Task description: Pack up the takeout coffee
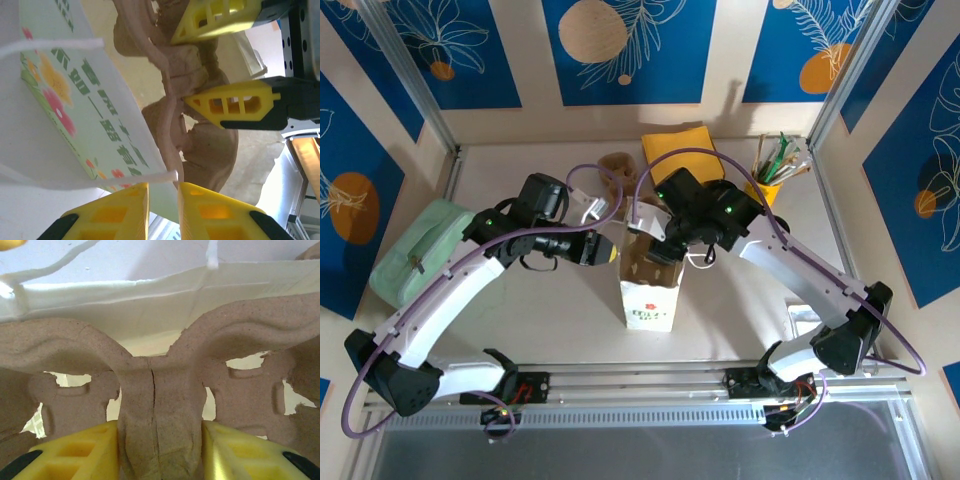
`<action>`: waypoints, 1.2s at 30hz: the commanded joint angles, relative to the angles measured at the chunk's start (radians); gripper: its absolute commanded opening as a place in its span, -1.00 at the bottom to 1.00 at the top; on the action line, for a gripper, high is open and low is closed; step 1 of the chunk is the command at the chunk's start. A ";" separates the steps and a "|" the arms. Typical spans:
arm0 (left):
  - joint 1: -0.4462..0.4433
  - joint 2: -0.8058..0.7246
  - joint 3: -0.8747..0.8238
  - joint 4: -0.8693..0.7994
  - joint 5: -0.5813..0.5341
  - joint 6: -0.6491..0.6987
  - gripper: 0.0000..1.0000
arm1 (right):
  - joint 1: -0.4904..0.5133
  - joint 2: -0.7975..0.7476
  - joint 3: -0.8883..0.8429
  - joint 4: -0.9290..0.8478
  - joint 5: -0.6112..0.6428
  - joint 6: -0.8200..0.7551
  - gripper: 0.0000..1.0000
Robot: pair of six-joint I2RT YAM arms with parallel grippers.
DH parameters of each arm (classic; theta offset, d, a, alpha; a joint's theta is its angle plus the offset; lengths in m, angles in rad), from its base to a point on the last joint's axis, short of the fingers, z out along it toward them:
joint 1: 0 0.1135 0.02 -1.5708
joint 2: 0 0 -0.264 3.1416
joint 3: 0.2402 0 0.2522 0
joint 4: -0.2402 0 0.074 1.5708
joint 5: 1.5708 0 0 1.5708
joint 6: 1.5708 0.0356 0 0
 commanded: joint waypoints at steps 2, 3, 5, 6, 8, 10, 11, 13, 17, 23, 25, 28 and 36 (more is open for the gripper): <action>-0.008 -0.013 0.011 0.009 0.002 0.005 -0.56 | 0.010 0.025 0.023 -0.057 -0.081 -0.003 -0.13; -0.007 -0.013 0.009 0.009 0.003 0.004 -0.56 | 0.010 0.031 0.025 -0.059 -0.082 -0.005 -0.13; -0.007 -0.015 0.006 0.010 0.003 0.006 -0.56 | 0.008 0.042 0.026 -0.065 -0.092 -0.004 -0.13; -0.007 -0.015 0.005 0.010 0.002 0.005 -0.56 | 0.008 0.051 0.027 -0.069 -0.099 -0.002 -0.13; -0.007 -0.017 0.002 0.012 0.002 0.005 -0.56 | 0.010 0.060 0.031 -0.076 -0.112 0.002 -0.16; -0.007 -0.023 -0.002 0.012 0.001 0.005 -0.56 | 0.011 0.067 0.027 -0.073 -0.121 0.005 -0.19; -0.007 -0.025 -0.005 0.012 0.001 0.005 -0.55 | 0.011 0.070 0.023 -0.071 -0.123 0.005 -0.19; -0.008 -0.030 -0.009 0.012 -0.001 0.006 -0.55 | 0.011 0.077 0.018 -0.070 -0.126 0.008 -0.18; -0.008 -0.040 -0.018 0.012 -0.002 0.008 -0.55 | 0.016 0.087 0.006 -0.062 -0.122 0.008 -0.18; -0.007 -0.048 -0.026 0.012 -0.004 0.008 -0.54 | 0.016 0.100 -0.007 -0.066 -0.091 0.010 -0.19; -0.008 -0.048 -0.028 0.012 -0.004 0.008 -0.54 | 0.015 0.103 -0.010 -0.071 -0.081 0.011 -0.18; -0.007 -0.053 -0.032 0.013 -0.003 0.009 -0.54 | 0.013 0.101 -0.025 -0.070 -0.072 0.014 -0.18; -0.008 -0.067 -0.039 0.013 -0.007 0.008 -0.54 | 0.012 0.109 -0.064 -0.064 -0.068 0.028 -0.18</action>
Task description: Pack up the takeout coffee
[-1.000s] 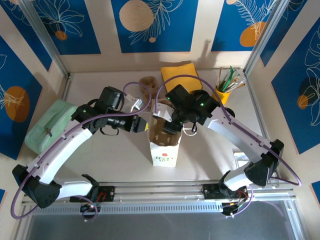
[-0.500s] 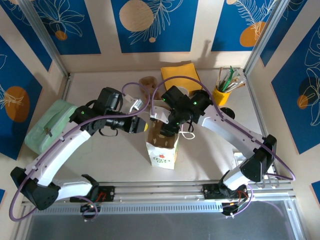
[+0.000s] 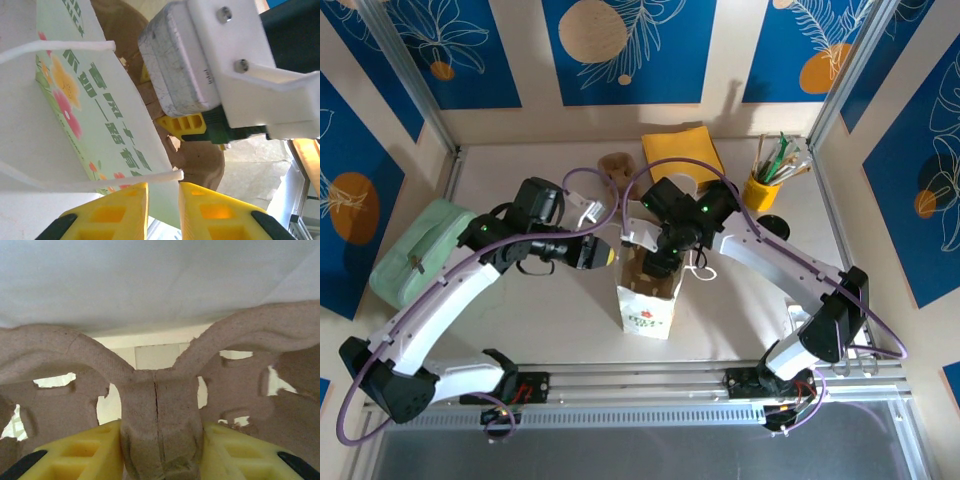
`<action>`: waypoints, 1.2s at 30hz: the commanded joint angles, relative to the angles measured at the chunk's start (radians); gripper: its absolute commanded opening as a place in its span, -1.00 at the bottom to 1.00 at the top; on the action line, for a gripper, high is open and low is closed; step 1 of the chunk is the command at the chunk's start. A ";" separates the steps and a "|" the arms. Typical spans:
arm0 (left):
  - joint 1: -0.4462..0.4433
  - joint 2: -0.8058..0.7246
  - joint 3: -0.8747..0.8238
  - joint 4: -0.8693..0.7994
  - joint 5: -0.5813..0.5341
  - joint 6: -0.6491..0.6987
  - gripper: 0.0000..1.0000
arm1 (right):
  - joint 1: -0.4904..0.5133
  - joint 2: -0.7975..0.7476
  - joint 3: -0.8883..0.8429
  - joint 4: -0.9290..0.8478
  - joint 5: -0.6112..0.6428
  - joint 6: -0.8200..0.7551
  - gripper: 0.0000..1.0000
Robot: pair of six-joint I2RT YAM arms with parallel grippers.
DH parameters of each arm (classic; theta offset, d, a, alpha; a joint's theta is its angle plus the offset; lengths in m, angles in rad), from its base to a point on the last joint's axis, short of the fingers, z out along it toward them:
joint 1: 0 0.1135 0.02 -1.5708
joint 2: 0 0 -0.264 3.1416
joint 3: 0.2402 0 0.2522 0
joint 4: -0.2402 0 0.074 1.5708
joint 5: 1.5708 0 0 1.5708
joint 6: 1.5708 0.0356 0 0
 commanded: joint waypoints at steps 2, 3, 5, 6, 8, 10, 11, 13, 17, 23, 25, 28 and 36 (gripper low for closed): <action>-0.007 -0.024 -0.005 0.005 -0.004 0.009 -0.54 | 0.008 0.024 -0.028 -0.021 0.005 0.016 -0.18; -0.007 -0.024 -0.007 0.007 -0.004 0.009 -0.54 | 0.011 0.028 -0.029 -0.022 0.009 0.016 -0.18; -0.007 -0.022 -0.007 0.008 -0.002 0.009 -0.54 | 0.013 0.035 -0.036 -0.022 0.024 0.017 -0.18; -0.006 -0.022 -0.009 0.009 -0.002 0.009 -0.54 | 0.014 0.039 -0.037 -0.022 0.029 0.017 -0.17; -0.006 -0.022 -0.013 0.012 -0.002 0.009 -0.54 | 0.014 0.046 -0.040 -0.022 0.027 0.021 -0.17; -0.007 -0.021 -0.017 0.015 0.000 0.010 -0.54 | 0.014 0.050 -0.045 -0.025 0.016 0.007 -0.16; -0.006 -0.019 -0.018 0.016 0.000 0.010 -0.54 | 0.016 0.047 -0.051 -0.020 0.018 0.003 -0.17; -0.007 -0.018 -0.023 0.020 0.001 0.010 -0.54 | 0.016 0.041 -0.061 -0.011 0.017 -0.003 -0.16; -0.007 -0.009 -0.032 0.033 -0.001 0.002 -0.53 | 0.019 0.025 -0.058 -0.008 0.011 -0.002 -0.16; -0.006 0.004 -0.029 0.040 0.006 -0.004 -0.52 | 0.020 0.028 -0.079 0.001 0.029 -0.014 -0.16; -0.007 -0.003 -0.029 0.044 0.008 -0.007 -0.52 | 0.019 0.033 -0.092 0.004 0.030 -0.013 -0.16; -0.006 -0.010 -0.030 0.049 0.010 -0.010 -0.51 | 0.019 0.033 -0.115 0.019 0.024 -0.013 -0.14; -0.007 -0.013 -0.033 0.045 0.013 -0.011 -0.51 | 0.026 0.043 -0.121 0.022 0.033 -0.009 0.15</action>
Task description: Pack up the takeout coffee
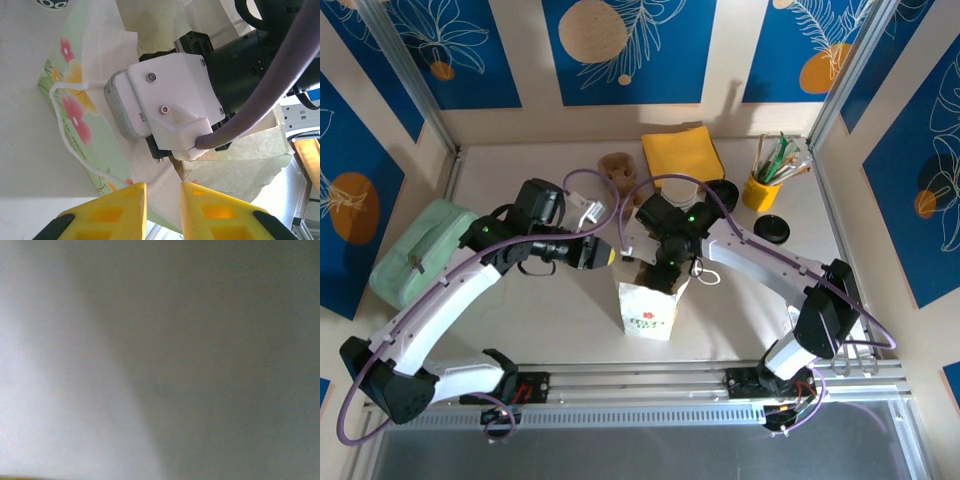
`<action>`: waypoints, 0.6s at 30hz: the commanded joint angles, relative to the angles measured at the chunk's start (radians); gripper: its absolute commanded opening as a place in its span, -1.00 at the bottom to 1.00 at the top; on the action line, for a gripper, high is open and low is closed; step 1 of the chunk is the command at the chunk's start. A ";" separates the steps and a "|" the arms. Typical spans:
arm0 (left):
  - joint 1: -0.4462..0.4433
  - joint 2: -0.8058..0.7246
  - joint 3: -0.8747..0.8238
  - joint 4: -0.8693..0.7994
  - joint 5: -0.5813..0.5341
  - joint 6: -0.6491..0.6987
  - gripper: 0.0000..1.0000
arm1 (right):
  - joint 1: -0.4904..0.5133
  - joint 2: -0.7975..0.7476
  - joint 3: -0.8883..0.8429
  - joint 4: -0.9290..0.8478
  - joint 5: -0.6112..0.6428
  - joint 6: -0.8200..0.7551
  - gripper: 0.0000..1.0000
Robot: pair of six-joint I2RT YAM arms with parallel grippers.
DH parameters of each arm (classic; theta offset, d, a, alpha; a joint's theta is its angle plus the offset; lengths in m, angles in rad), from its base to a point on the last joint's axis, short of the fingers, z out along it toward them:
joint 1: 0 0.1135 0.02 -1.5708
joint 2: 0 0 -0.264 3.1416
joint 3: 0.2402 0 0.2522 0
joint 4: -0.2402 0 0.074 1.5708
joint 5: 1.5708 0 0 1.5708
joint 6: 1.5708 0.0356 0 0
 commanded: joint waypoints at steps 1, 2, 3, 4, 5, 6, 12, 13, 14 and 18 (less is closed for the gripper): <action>-0.007 -0.013 -0.013 0.014 0.014 -0.008 -0.51 | 0.012 0.006 0.000 -0.027 -0.001 0.001 0.23; -0.007 -0.015 -0.013 0.015 0.014 -0.007 -0.51 | 0.012 0.003 0.006 -0.032 -0.001 0.003 0.29; -0.006 -0.016 -0.015 0.014 0.013 -0.008 -0.51 | 0.012 -0.001 0.011 -0.033 -0.001 0.006 0.33; -0.006 -0.017 -0.015 0.014 0.010 -0.008 -0.51 | 0.012 -0.006 0.018 -0.036 0.000 0.008 0.37; -0.008 -0.018 -0.014 0.013 0.010 -0.008 -0.51 | 0.014 -0.011 0.028 -0.040 0.002 0.010 0.39; -0.007 -0.019 -0.015 0.013 0.009 -0.007 -0.51 | 0.014 -0.016 0.035 -0.043 0.000 0.012 0.40; -0.008 -0.019 -0.010 0.008 0.006 -0.008 -0.50 | 0.027 -0.064 0.076 -0.045 0.006 0.012 0.49; -0.005 -0.019 -0.008 0.008 0.005 -0.008 -0.51 | 0.029 -0.071 0.086 -0.047 0.009 0.014 0.49; -0.006 -0.019 -0.005 0.007 0.002 -0.007 -0.51 | 0.032 -0.078 0.092 -0.049 0.011 0.015 0.49; -0.007 -0.017 0.006 -0.005 -0.013 -0.007 -0.51 | 0.040 -0.127 0.108 -0.026 -0.014 0.031 0.49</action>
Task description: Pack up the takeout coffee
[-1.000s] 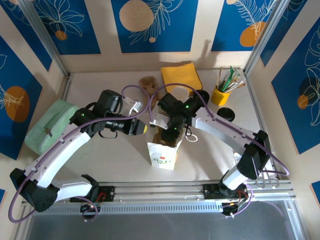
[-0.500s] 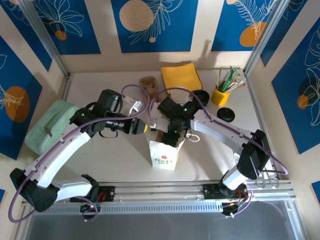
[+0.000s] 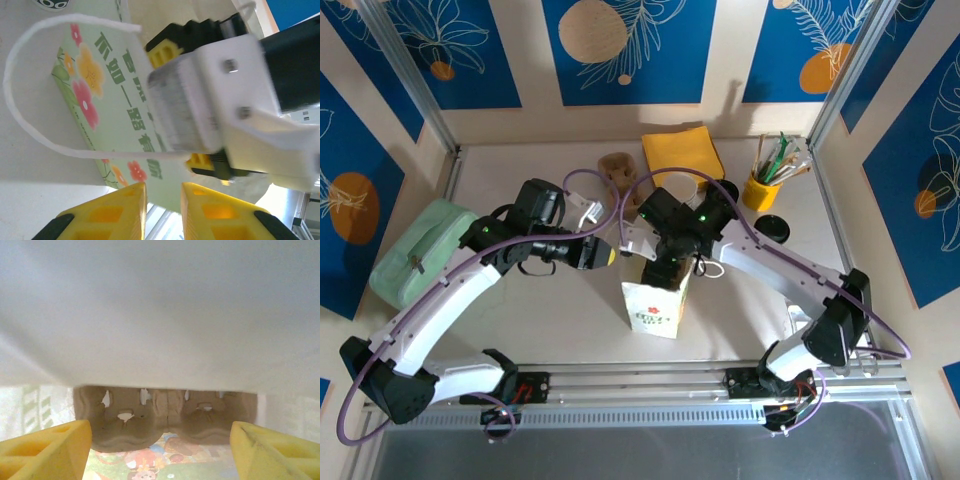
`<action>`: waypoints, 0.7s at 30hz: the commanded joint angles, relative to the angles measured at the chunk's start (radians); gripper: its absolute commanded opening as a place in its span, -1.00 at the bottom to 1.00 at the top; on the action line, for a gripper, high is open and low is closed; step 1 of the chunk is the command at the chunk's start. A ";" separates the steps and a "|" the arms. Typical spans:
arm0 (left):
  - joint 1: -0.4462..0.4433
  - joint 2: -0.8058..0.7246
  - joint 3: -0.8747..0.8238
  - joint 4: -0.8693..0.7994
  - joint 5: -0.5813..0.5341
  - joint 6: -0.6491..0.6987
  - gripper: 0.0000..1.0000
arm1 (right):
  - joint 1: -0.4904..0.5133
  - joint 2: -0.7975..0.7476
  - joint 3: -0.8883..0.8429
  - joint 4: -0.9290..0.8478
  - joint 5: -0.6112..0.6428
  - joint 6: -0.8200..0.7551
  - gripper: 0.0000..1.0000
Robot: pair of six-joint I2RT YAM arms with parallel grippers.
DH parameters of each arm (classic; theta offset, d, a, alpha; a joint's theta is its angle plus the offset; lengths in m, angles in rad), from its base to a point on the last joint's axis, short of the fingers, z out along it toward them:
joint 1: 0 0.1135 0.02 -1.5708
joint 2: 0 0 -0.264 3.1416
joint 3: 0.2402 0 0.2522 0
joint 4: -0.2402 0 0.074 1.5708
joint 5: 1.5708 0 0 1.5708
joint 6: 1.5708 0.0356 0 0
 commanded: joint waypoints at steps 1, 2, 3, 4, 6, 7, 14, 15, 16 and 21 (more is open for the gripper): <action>-0.006 -0.015 0.012 -0.011 -0.018 -0.005 -0.50 | 0.009 -0.072 0.037 0.006 -0.045 0.029 0.49; -0.006 -0.014 0.015 -0.012 -0.024 -0.006 -0.50 | 0.010 -0.090 0.039 0.021 -0.070 0.034 0.49; -0.006 -0.012 0.017 -0.014 -0.027 -0.006 -0.50 | 0.011 -0.108 0.034 0.040 -0.086 0.040 0.50; -0.007 -0.011 0.018 -0.014 -0.028 -0.007 -0.50 | 0.013 -0.128 0.030 0.066 -0.089 0.051 0.53; -0.006 -0.008 0.020 -0.011 -0.026 -0.012 -0.47 | 0.013 -0.160 0.022 0.105 -0.102 0.074 0.57; -0.006 -0.007 0.022 -0.011 -0.027 -0.014 -0.45 | 0.015 -0.172 0.023 0.122 -0.098 0.096 0.57; -0.008 -0.009 0.050 -0.014 -0.053 -0.019 -0.43 | 0.009 -0.169 0.186 0.103 0.069 0.463 0.59; -0.007 -0.011 0.052 -0.013 -0.060 -0.022 -0.43 | 0.008 -0.163 0.212 0.080 0.106 0.540 0.59; -0.006 -0.010 0.054 -0.012 -0.070 -0.023 -0.43 | 0.008 -0.152 0.252 0.031 0.152 0.623 0.59; -0.008 -0.003 0.055 -0.016 -0.086 -0.019 -0.42 | 0.007 -0.128 0.400 -0.276 0.336 1.015 0.55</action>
